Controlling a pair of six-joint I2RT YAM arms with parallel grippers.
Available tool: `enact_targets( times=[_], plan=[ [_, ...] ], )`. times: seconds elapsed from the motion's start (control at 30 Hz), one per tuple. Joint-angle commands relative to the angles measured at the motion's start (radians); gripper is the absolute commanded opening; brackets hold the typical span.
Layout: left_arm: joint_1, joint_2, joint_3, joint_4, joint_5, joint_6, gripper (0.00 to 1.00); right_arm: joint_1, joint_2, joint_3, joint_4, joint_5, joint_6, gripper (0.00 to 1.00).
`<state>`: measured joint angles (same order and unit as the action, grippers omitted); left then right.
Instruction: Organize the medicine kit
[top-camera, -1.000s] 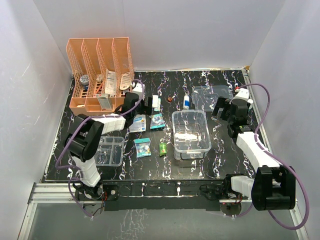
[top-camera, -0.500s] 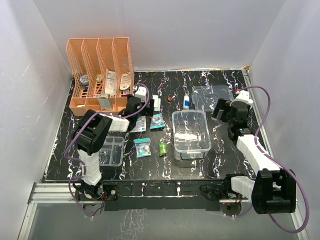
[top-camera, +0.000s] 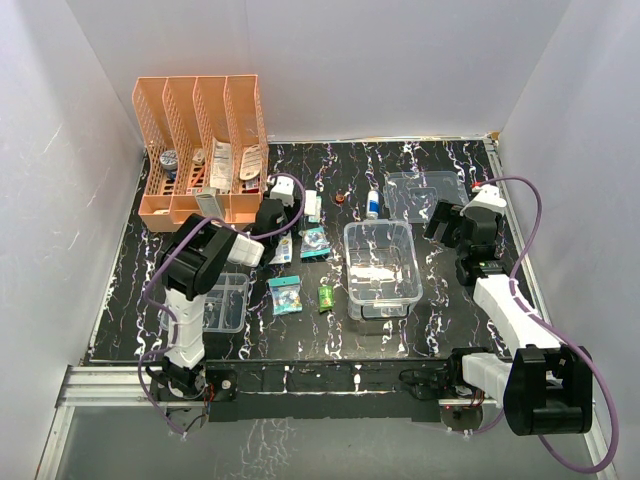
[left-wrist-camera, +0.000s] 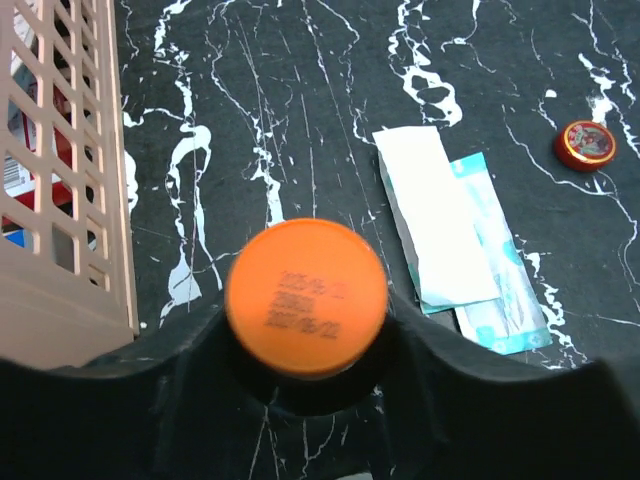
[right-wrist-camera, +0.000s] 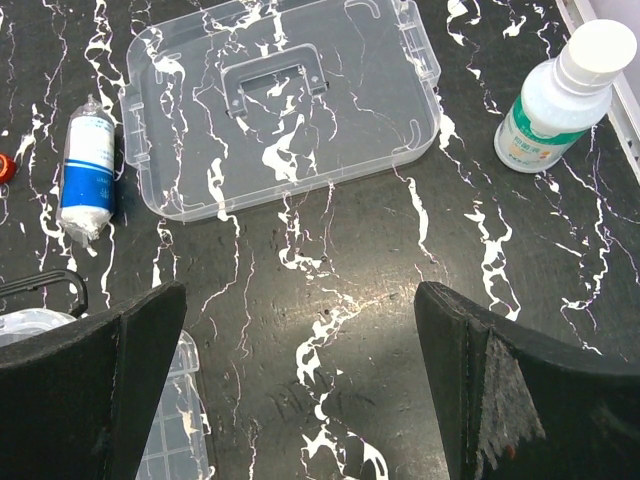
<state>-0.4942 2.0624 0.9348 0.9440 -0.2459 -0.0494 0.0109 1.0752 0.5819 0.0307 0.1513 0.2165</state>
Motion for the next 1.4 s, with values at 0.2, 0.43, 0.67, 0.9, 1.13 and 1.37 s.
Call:
enact_targets(
  times=[0.2,0.43,0.67,0.9,1.13,1.37],
  plan=[
    [0.006,-0.04,-0.003,0.033,-0.012,0.008,0.15,0.0,-0.029,0.0,0.057,0.002,0.015,0.98],
    [0.007,-0.156,0.053,-0.22,0.132,0.022,0.07,0.003,-0.029,-0.006,0.042,0.006,0.012,0.98],
    [0.006,-0.259,0.19,-0.595,0.261,0.033,0.0,0.002,-0.02,-0.006,0.045,0.006,0.015,0.98],
    [0.004,-0.3,0.467,-1.062,0.379,0.043,0.0,0.003,0.042,0.107,-0.054,0.068,0.027,0.98],
    [-0.061,-0.256,0.789,-1.479,0.551,0.064,0.0,0.002,0.097,0.233,-0.159,0.129,0.059,0.98],
    [-0.196,-0.15,1.093,-1.782,0.612,0.108,0.0,0.001,0.143,0.365,-0.279,0.237,0.073,0.98]
  ],
)
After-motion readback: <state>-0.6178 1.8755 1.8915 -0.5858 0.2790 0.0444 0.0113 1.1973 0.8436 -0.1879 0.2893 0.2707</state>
